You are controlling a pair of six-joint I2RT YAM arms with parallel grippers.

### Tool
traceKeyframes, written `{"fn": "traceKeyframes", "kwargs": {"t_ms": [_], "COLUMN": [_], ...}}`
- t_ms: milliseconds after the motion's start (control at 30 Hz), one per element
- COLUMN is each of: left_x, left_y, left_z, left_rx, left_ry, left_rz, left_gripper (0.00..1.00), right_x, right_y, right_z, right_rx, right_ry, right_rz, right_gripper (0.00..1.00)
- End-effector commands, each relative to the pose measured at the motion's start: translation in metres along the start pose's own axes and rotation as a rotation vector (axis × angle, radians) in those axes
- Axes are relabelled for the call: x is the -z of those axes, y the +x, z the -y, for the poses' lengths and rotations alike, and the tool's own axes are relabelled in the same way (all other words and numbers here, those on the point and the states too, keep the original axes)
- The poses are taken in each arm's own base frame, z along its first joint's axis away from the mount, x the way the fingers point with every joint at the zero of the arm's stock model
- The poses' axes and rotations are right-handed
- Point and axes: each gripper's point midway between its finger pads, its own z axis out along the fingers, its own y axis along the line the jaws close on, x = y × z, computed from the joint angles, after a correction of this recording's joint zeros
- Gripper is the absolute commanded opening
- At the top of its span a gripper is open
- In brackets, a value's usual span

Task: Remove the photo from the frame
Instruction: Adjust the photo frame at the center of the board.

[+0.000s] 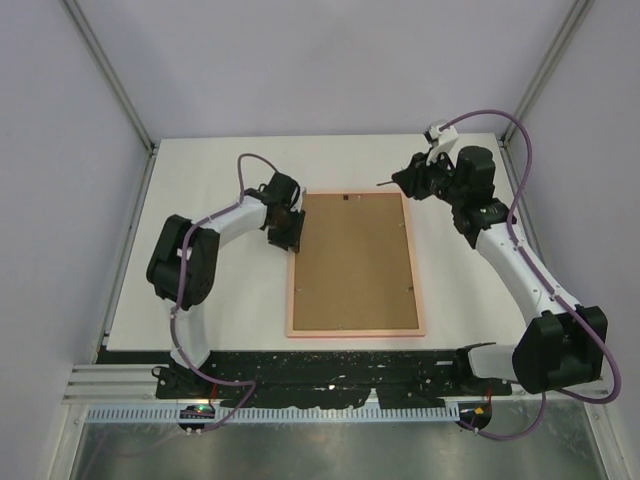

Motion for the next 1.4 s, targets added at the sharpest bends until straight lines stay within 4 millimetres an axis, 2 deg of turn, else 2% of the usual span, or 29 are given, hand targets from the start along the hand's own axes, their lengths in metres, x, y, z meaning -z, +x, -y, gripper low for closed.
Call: {"fn": "traceKeyframes", "kwargs": {"t_ms": [0,100,167,200,367,400,467,567,700,833,1000,1200,1367], "left_x": [0.020,0.028,0.034,0.039,0.051,0.051,0.047,0.035,0.017,0.008,0.006,-0.002,-0.007], "left_y": [0.001,-0.013,-0.025,-0.033,-0.075,-0.081,-0.096,-0.107,-0.110,-0.109,-0.112,-0.109,-0.109], "left_z": [0.007,0.005,0.004,0.004,-0.005,-0.006,-0.005,-0.005,-0.008,-0.010,-0.009,-0.011,-0.013], "left_rx": [-0.028,-0.055,-0.062,-0.064,-0.059,-0.053,-0.050,-0.046,-0.030,-0.010,0.002,0.017,0.039], "left_ry": [0.011,-0.006,-0.020,-0.022,-0.048,-0.043,-0.038,-0.032,-0.038,-0.039,-0.038,-0.027,-0.005], "left_rz": [0.003,0.040,0.069,0.088,0.167,0.176,0.198,0.203,0.183,0.164,0.164,0.150,0.141], "left_gripper": [0.43,0.62,0.69,0.70,0.75,0.75,0.75,0.73,0.69,0.66,0.64,0.56,0.54], "right_x": [-0.006,-0.011,-0.019,-0.027,-0.057,-0.066,-0.079,-0.101,-0.121,-0.133,-0.135,-0.134,-0.138], "right_y": [-0.012,-0.007,-0.003,0.003,0.003,0.011,0.010,0.010,0.012,0.017,0.031,0.034,0.038], "right_z": [0.004,0.005,0.008,0.012,0.015,0.017,0.019,0.024,0.030,0.030,0.021,0.014,0.015], "right_rx": [0.023,0.019,0.045,0.062,0.112,0.091,0.068,0.045,0.051,0.048,0.051,0.043,0.042], "right_ry": [0.014,0.020,0.036,0.049,0.074,0.071,0.060,0.057,0.066,0.079,0.063,0.050,0.058], "right_rz": [0.037,0.026,0.010,-0.009,-0.059,-0.083,-0.099,-0.123,-0.139,-0.142,-0.190,-0.197,-0.207], "right_gripper": [0.08,0.08,0.08,0.08,0.08,0.08,0.08,0.08,0.08,0.08,0.08,0.08,0.08]}}
